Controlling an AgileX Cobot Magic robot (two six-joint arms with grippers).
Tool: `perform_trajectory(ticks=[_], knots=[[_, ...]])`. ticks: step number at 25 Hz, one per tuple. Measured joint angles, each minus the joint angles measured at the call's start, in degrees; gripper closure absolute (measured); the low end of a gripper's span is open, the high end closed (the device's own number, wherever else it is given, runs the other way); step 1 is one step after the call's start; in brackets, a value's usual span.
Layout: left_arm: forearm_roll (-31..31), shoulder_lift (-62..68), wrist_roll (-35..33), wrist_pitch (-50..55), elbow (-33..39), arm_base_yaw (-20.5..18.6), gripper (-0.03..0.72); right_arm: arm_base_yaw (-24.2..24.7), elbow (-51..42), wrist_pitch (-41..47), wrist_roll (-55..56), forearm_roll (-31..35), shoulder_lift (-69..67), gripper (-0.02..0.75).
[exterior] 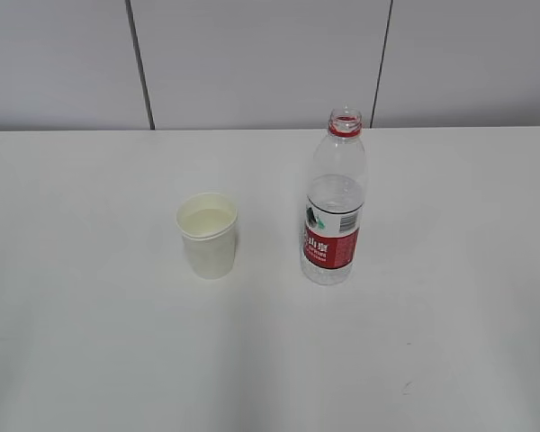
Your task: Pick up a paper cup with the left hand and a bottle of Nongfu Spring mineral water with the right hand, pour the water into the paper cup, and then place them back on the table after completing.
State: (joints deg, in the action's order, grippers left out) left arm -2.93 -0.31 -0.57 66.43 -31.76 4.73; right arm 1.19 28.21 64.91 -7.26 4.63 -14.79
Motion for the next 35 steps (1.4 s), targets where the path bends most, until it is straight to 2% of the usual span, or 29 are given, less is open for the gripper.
perform_trajectory(ticks=[10, 35], knots=[[0.6, 0.0, 0.0, 0.7, 0.0, 0.0, 0.134, 0.0, 0.0, 0.5, -0.1, 0.1, 15.1, 0.15], [1.6, 0.0, 0.0, -2.8, 1.8, 0.0, 0.146, 0.0, 0.0, 0.7, 1.0, 1.2, 15.8, 0.15]])
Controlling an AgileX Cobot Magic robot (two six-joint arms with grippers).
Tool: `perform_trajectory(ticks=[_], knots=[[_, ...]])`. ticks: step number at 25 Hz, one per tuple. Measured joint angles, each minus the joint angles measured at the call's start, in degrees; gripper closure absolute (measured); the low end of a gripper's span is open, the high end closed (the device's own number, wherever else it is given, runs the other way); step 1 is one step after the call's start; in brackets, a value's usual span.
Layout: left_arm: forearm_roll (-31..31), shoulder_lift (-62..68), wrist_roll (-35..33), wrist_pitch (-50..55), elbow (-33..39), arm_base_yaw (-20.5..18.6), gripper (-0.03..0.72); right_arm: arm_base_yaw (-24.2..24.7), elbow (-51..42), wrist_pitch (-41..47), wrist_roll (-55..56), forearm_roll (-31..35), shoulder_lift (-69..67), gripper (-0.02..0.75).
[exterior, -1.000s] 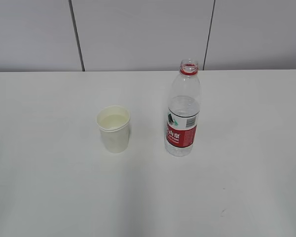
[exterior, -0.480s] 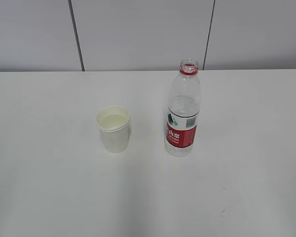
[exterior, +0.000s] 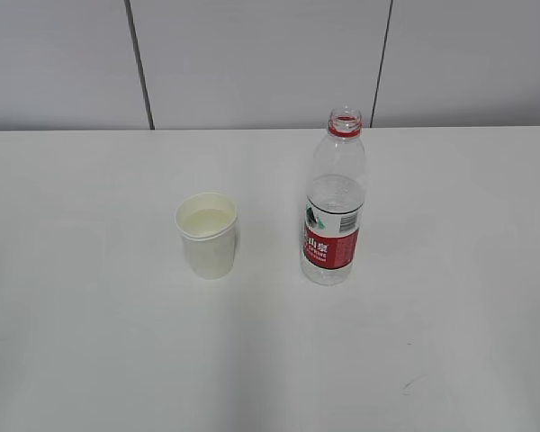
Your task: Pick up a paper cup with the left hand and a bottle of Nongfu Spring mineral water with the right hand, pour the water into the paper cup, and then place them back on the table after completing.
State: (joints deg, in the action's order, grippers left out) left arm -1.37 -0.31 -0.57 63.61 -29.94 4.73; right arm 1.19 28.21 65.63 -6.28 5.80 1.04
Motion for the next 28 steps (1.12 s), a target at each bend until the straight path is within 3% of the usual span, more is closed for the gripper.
perform_trajectory(ticks=[28], knots=[[0.1, 0.0, 0.0, -0.1, 0.0, 0.0, 0.157, 0.0, 0.0, 0.0, 0.1, 0.0, 0.0, 0.15]])
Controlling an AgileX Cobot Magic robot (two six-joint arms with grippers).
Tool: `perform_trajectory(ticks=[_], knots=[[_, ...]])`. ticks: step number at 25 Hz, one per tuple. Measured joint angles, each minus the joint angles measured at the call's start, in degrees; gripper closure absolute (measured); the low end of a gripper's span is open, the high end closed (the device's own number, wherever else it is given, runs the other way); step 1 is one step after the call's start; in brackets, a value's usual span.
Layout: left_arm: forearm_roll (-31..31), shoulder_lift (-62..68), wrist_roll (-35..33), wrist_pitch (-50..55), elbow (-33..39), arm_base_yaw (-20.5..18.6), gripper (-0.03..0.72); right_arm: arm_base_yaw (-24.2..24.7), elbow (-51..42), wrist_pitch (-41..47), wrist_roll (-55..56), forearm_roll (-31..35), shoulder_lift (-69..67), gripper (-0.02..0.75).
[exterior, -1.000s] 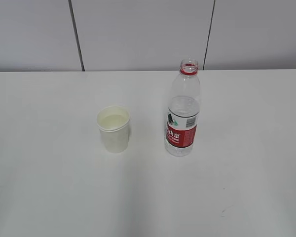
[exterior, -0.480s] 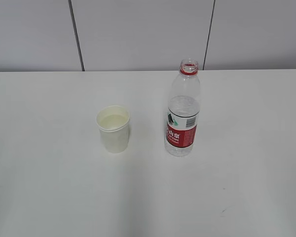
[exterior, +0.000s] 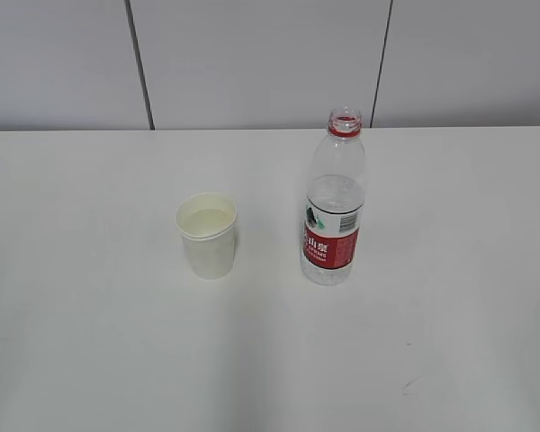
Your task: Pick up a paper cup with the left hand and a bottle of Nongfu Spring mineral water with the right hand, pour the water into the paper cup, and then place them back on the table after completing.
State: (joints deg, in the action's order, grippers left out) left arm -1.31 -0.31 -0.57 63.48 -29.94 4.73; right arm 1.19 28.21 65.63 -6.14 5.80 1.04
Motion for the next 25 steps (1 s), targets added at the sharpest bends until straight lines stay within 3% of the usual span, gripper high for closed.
perform_trajectory(ticks=[25], knots=[[0.0, 0.0, 0.0, 0.0, 0.0, 0.0, 0.187, 0.0, 0.0, 0.0, 0.0, 0.0, 0.0, 0.15]])
